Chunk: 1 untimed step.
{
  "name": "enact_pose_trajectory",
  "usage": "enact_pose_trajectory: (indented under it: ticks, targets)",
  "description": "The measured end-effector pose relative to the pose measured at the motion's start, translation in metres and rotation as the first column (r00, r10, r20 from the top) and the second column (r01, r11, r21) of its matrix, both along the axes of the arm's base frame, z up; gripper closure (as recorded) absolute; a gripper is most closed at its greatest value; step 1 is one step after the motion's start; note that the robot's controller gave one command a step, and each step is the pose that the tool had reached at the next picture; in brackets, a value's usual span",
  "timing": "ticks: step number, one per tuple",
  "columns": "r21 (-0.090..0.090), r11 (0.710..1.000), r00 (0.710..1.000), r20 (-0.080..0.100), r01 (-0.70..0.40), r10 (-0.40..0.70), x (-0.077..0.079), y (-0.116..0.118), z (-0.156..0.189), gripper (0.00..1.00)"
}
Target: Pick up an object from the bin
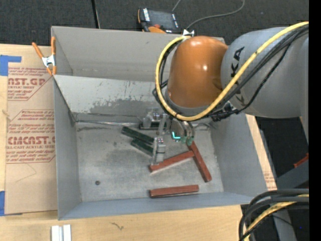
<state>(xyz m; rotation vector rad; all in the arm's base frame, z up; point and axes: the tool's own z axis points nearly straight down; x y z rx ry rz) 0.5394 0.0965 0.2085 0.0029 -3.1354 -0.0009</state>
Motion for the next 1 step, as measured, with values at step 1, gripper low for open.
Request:
enact_pose_trajectory:
  ticks: [1]
  targets:
    - [0.001, 0.949, 0.949, 0.002, -0.315, 0.315, -0.0015, -0.0675, -0.1118, 0.00]
